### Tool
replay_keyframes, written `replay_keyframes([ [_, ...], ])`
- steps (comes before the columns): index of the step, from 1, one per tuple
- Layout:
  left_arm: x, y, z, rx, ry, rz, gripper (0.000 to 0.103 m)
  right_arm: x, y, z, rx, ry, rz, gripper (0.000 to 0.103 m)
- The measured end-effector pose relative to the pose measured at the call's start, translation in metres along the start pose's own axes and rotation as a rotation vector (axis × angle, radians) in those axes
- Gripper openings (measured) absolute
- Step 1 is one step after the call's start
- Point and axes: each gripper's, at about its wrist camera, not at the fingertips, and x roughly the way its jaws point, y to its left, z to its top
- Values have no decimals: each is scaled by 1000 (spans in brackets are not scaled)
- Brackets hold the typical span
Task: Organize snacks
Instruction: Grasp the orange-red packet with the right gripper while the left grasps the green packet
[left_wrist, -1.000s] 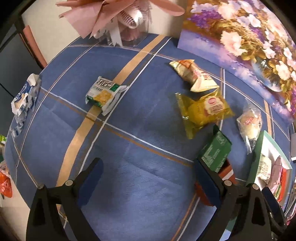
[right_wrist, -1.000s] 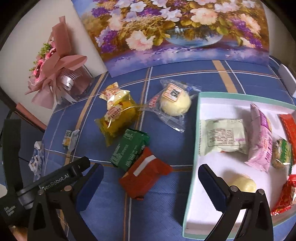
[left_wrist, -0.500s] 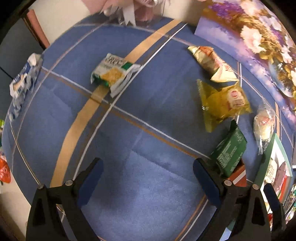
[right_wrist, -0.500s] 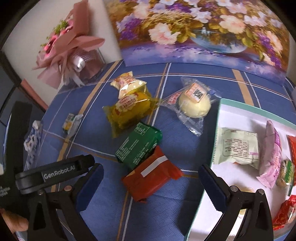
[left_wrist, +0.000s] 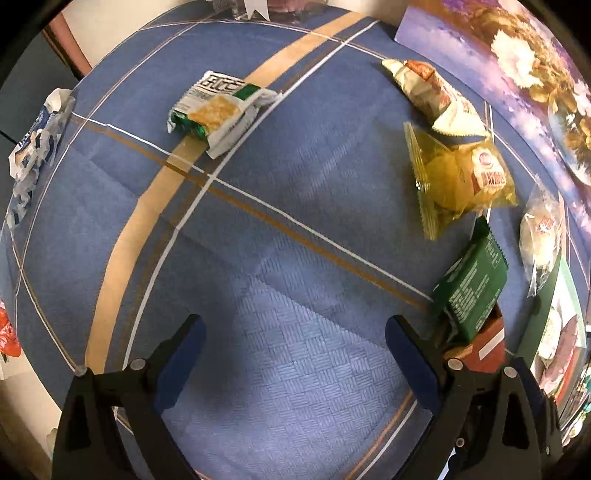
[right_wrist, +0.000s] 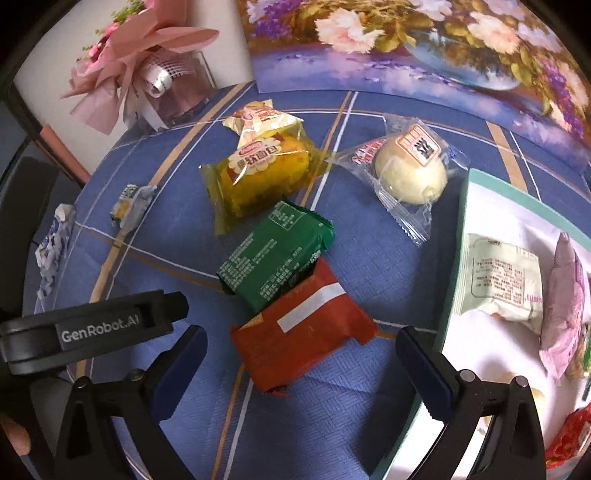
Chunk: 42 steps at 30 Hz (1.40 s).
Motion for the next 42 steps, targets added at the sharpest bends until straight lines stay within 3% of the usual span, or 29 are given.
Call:
replay_keyframes([
  [5, 5, -9, 4, 5, 2, 2, 97, 7, 6, -3, -40, 18, -10, 100],
  [10, 3, -7, 3, 1, 6, -4, 97, 13, 8, -6, -79, 29, -43, 91],
  [17, 7, -2, 3, 0, 15, -11, 97, 15, 13, -6, -97, 18, -47, 90],
  [27, 10, -2, 3, 1, 13, -11, 97, 18, 10, -2, -79, 10, -42, 73],
  [42, -16, -17, 8, 9, -22, -30, 97, -2, -9, -3, -18, -9, -26, 72],
])
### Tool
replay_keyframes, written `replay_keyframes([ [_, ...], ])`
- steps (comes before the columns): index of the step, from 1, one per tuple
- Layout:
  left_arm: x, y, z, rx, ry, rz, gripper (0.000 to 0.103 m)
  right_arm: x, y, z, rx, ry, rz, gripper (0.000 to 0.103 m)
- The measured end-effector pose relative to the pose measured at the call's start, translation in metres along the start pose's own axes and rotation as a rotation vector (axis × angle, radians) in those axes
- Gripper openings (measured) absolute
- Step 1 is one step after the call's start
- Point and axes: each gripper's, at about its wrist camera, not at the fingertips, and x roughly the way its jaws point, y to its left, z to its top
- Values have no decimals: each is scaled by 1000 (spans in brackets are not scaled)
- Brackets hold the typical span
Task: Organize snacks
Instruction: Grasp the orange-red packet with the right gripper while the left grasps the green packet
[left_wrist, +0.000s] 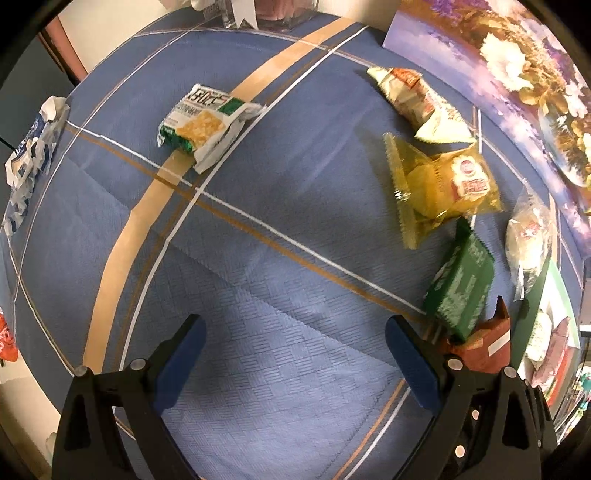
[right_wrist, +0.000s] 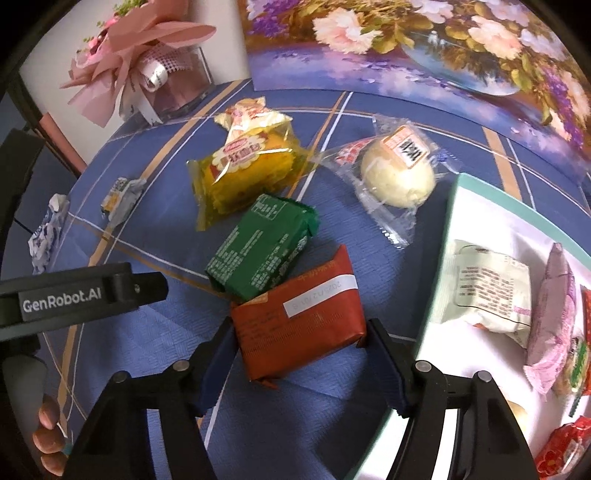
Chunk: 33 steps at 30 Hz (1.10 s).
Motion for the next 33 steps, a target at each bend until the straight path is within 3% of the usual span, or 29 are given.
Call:
replay_keyframes([
  [16, -35, -50, 8, 69, -120, -129, 97, -46, -34, 4, 111, -100, 13, 72],
  [21, -22, -67, 13, 90, -149, -166, 97, -53, -46, 7, 140, -112, -24, 72],
  [26, -11, -91, 16, 173, -179, -143, 96, -53, -58, 6, 162, -106, -36, 72],
  [33, -7, -107, 3, 287, -176, -136, 76, -50, -72, 4, 202, -95, -28, 72],
])
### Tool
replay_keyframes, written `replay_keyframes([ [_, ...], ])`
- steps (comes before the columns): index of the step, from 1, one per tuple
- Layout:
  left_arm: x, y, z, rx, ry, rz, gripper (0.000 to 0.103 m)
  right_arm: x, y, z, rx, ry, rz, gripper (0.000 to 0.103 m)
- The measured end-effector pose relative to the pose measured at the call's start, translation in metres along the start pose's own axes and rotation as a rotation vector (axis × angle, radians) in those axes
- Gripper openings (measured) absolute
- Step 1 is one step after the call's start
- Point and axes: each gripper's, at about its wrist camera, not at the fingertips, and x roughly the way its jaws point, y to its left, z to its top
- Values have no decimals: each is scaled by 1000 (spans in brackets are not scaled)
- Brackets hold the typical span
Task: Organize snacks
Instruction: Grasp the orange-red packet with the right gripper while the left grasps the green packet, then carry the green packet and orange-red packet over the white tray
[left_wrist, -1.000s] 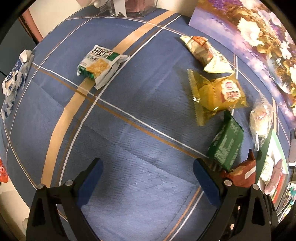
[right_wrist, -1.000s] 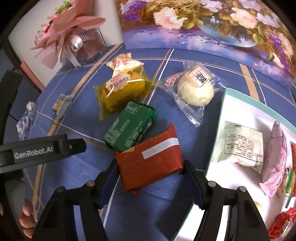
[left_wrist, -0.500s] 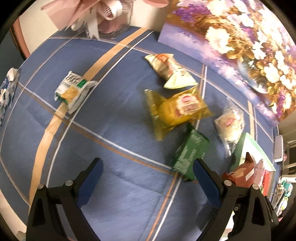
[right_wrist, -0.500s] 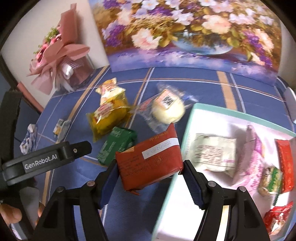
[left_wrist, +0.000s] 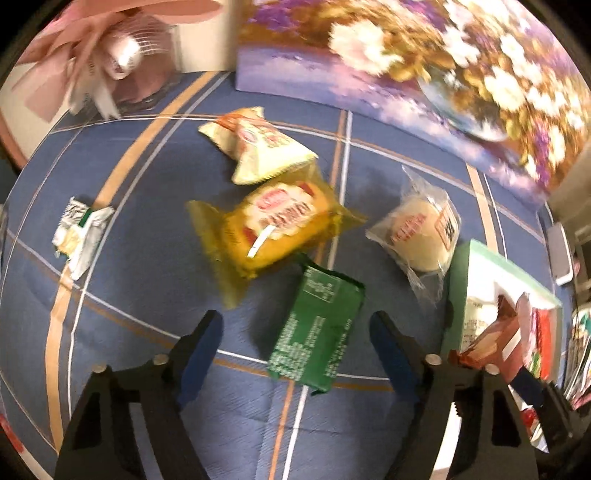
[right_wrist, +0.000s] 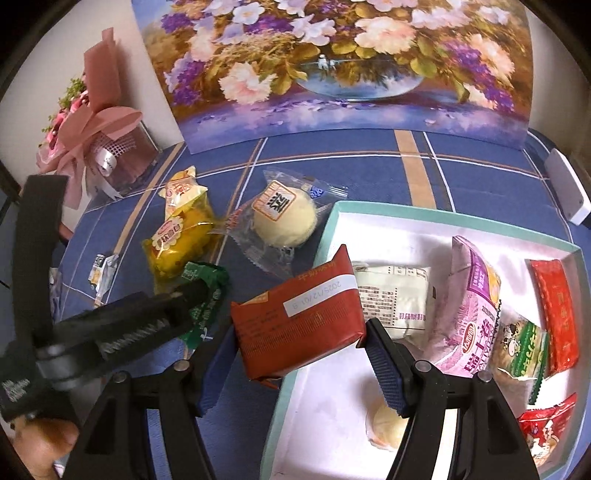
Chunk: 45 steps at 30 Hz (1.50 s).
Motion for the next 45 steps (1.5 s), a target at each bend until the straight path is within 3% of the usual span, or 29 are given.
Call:
replay_keyframes([
  [3, 10, -5, -2, 18, 32, -11, 58, 0, -3, 0, 9, 1, 1, 72],
  [9, 17, -3, -6, 18, 55, -38, 43, -1, -4, 0, 13, 2, 3, 72],
  [24, -36, -1, -7, -45, 1, -114, 41, -20, -9, -1, 21, -21, -10, 72],
  [45, -88, -40, -38, 34, -30, -199, 41, -70, -36, -24, 75, -3, -133, 72],
])
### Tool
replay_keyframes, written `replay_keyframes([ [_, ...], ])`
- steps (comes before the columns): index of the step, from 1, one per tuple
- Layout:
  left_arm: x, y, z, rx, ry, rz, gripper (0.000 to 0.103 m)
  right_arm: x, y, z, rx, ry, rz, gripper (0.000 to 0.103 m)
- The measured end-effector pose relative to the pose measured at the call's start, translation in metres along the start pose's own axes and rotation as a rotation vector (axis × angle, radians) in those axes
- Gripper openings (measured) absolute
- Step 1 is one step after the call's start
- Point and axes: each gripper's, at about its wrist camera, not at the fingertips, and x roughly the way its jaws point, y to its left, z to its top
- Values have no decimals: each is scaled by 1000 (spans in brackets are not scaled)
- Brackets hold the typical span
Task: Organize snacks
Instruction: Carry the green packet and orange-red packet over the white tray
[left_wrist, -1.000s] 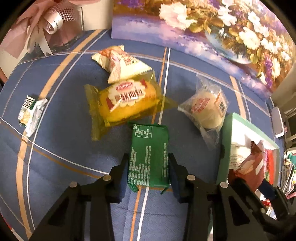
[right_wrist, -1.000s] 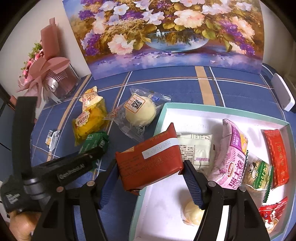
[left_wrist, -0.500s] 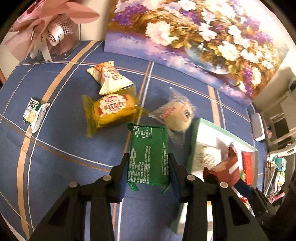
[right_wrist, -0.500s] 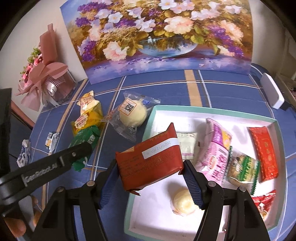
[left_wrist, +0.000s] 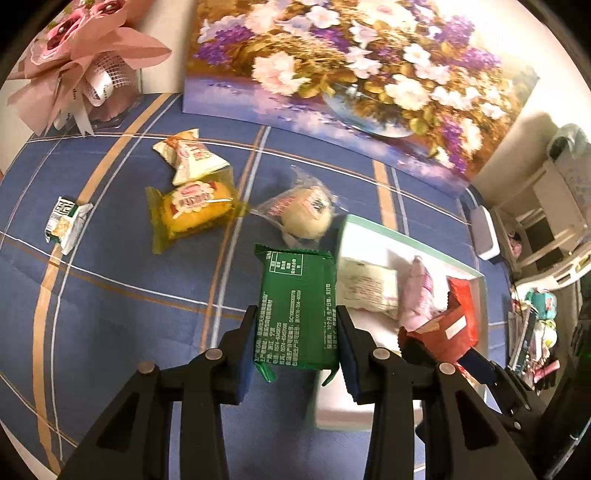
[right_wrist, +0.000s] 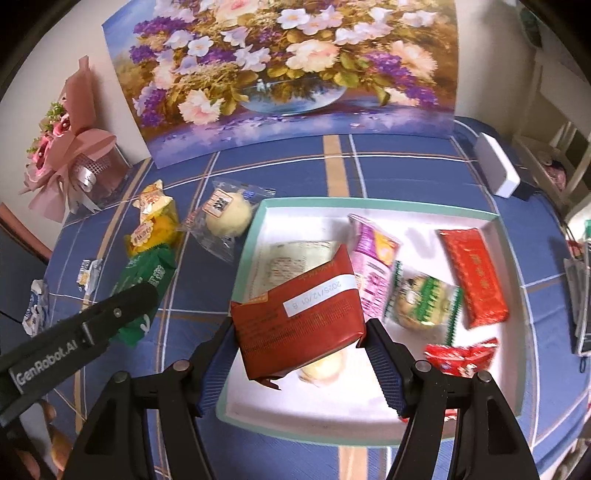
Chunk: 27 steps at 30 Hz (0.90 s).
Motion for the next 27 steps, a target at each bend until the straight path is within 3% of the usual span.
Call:
replay_keyframes([
  [14, 5, -37, -31, 70, 78, -78, 41, -7, -29, -27, 37, 56, -48, 72],
  [27, 41, -54, -43, 96, 178, -67, 41, 15, -45, -36, 51, 147, -54, 72],
])
